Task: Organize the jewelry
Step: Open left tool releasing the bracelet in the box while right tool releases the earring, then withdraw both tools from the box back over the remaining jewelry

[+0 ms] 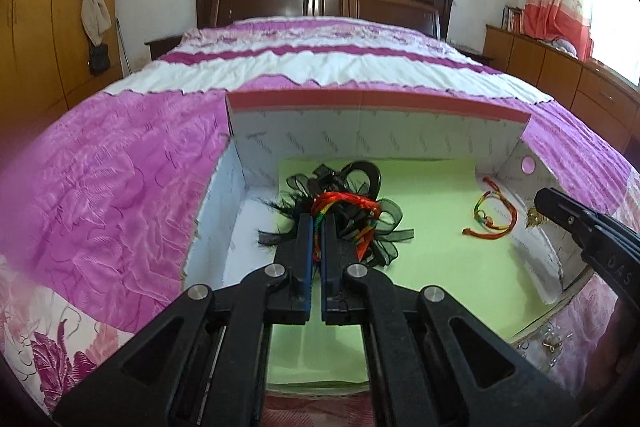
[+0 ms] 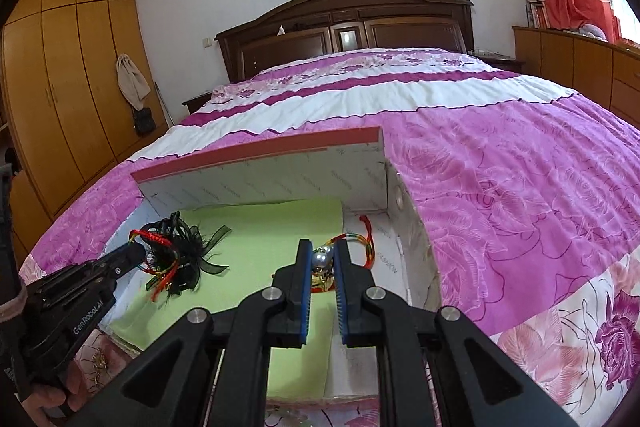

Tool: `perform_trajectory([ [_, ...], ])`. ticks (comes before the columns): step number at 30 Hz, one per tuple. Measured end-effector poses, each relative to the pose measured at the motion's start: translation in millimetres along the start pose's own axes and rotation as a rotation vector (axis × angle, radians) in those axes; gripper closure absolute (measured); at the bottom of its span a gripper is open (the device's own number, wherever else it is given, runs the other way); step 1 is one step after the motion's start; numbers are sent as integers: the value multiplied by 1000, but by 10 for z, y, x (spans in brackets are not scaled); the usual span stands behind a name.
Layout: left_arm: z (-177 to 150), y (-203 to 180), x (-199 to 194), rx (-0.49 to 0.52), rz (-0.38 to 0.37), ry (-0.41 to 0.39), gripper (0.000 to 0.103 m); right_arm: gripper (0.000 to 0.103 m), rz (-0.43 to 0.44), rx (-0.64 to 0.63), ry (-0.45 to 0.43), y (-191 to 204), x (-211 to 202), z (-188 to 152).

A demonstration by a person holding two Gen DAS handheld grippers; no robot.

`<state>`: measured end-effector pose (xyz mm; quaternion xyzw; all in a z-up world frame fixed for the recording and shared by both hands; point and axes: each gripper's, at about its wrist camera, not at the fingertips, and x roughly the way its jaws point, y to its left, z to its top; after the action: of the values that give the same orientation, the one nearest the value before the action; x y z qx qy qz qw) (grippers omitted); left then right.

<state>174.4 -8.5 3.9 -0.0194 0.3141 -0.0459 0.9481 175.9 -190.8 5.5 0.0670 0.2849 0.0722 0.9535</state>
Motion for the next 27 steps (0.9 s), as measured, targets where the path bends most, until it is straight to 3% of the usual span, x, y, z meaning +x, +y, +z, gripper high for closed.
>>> perform_trajectory([
  [6,-2,7,40,-13,-7,40,102,85,10,15,11,-6,1,9],
  [9,-3,17,32,-17,-8,52,84,66,20,27,20,-14,6,10],
  [13,12,8,-21,-14,-14,48,76,66,29,42,25,-30,-9,16],
  [27,207,-11,-449,-25,-71,31,72,59,87,77,-46,6,-502,211],
])
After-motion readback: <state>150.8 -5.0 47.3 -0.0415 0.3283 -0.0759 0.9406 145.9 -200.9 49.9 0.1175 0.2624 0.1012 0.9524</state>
